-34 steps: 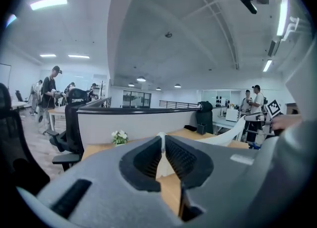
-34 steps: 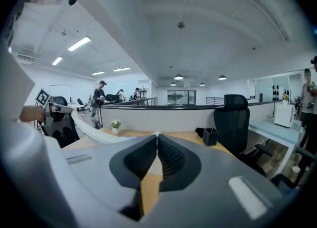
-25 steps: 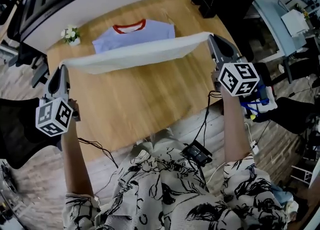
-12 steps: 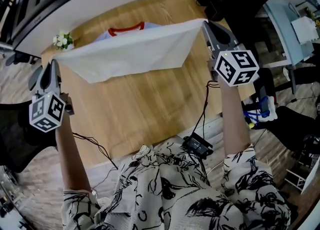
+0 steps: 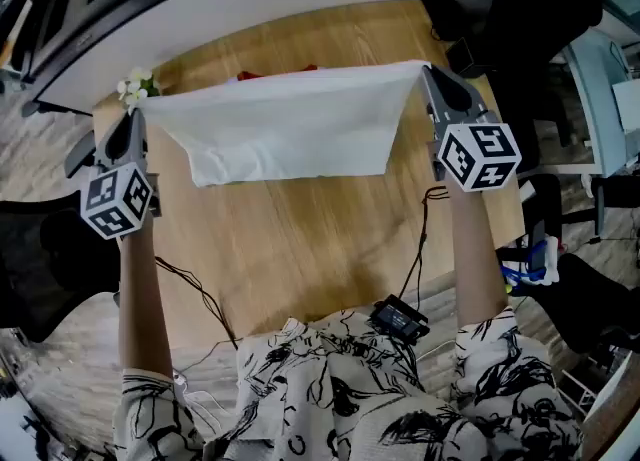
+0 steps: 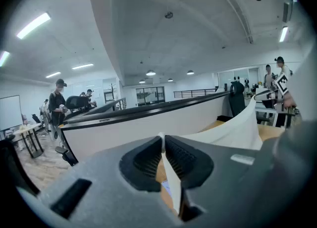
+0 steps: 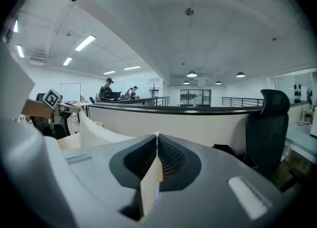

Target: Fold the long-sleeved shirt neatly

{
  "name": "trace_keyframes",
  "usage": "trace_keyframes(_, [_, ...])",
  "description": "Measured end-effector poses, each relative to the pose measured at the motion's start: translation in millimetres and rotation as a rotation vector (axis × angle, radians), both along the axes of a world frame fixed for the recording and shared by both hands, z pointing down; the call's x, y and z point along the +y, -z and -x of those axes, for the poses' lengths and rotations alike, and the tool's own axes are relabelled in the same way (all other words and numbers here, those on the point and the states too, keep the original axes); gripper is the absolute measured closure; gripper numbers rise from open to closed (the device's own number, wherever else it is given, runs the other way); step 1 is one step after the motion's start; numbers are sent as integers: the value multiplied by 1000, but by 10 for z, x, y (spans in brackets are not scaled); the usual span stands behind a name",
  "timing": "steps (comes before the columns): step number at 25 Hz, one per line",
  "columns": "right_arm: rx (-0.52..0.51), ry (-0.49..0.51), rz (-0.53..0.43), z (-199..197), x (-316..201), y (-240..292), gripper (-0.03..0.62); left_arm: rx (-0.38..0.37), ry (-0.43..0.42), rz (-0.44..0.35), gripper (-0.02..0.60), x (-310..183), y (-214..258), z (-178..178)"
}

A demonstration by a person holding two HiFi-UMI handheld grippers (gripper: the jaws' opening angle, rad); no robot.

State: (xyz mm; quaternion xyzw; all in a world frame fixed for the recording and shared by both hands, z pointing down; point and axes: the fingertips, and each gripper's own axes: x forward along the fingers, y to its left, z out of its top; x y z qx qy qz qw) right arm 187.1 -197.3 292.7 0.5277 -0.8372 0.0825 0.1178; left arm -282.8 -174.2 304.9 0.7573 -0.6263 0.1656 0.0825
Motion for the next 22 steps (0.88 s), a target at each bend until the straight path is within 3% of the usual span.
trace_keyframes(15, [120,-112,213,-66,-615,-1744,576,-55,-116,239,552,-994,-1775,-32])
trace_keyframes(22, [252,-99,332,-52,-861,-2366,576,-164,-143,359,552,-1188,-2460,16])
